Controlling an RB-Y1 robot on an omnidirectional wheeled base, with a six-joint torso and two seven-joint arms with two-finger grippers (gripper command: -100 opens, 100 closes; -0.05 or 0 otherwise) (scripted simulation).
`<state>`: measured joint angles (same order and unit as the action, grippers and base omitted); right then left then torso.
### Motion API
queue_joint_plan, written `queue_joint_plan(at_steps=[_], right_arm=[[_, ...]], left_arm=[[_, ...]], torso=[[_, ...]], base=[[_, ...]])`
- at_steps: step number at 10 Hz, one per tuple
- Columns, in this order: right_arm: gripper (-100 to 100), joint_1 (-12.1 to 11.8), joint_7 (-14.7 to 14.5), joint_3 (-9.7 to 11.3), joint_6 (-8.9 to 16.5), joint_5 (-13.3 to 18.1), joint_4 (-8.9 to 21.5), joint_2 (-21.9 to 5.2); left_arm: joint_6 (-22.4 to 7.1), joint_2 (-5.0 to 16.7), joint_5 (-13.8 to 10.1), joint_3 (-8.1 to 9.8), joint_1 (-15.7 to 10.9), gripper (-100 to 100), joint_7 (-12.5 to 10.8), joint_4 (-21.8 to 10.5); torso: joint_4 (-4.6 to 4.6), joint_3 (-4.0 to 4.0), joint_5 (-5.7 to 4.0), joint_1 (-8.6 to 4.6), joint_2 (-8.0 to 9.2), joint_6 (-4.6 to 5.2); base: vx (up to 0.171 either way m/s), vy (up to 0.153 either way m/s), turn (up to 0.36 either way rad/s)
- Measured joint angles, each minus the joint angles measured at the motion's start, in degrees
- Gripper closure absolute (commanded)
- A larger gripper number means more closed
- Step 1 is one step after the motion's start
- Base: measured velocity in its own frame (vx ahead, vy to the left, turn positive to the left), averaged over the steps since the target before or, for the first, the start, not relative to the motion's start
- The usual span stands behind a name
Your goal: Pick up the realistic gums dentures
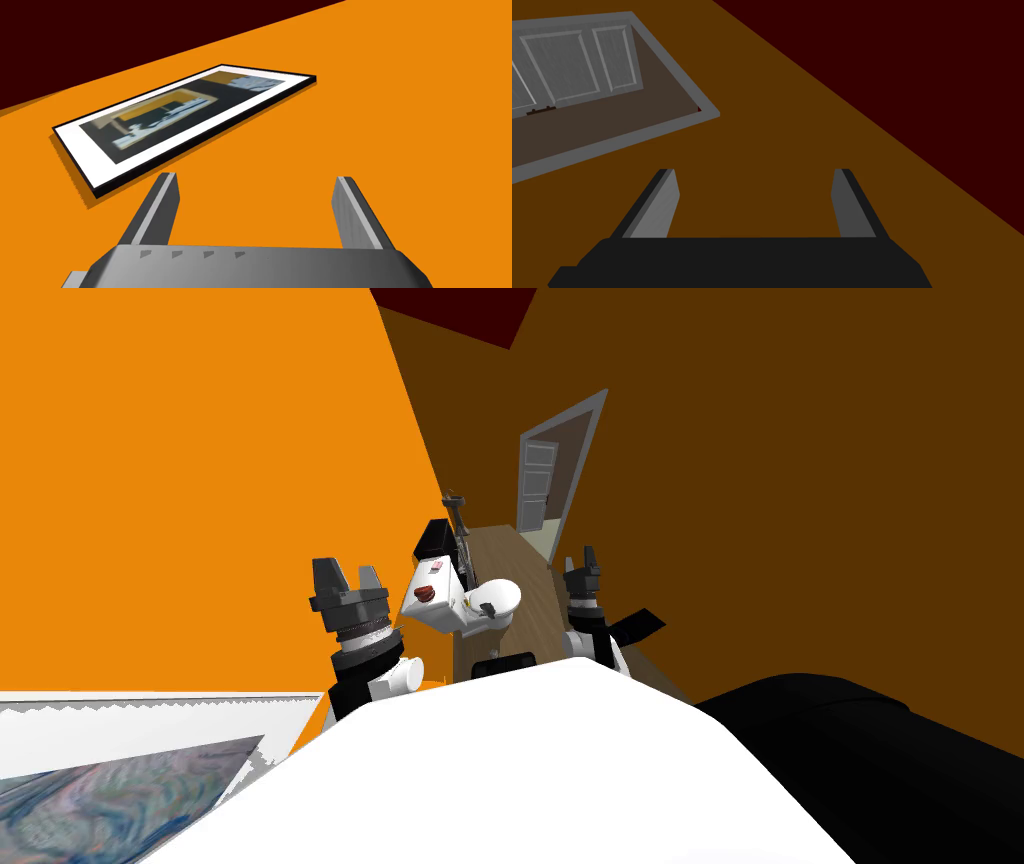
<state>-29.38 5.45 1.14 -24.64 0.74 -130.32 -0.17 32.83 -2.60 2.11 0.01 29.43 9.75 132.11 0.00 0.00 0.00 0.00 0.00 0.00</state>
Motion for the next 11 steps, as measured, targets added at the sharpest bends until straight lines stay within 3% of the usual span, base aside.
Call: queue_joint_plan(at_steps=[5, 9, 11], right_arm=[[0, 0.0, 0.0, 0.0, 0.0, 0.0, 0.0, 0.0], [0, 0.0, 0.0, 0.0, 0.0, 0.0, 0.0, 0.0], [0, 0.0, 0.0, 0.0, 0.0, 0.0, 0.0, 0.0]], left_arm=[[-3.27, 7.53, -0.27, 0.41, 0.45, -100, 1.1, -0.64], [-8.47, 10.77, -0.74, 1.35, 0.98, -100, 2.54, -1.69], [-10.93, 11.3, -0.9, 1.69, 1.61, -100, 3.29, -2.63]], torso=[[0.0, 0.01, -0.01, -0.07, 0.02, 0.0], [0.0, 0.0, -0.02, -0.09, 0.0, 0.0], [-0.01, -0.02, -0.03, -0.14, -0.03, 0.0]], base=[[-0.004, -0.02, -0.027], [0.002, -0.03, -0.033], [0.01, -0.035, -0.027]])
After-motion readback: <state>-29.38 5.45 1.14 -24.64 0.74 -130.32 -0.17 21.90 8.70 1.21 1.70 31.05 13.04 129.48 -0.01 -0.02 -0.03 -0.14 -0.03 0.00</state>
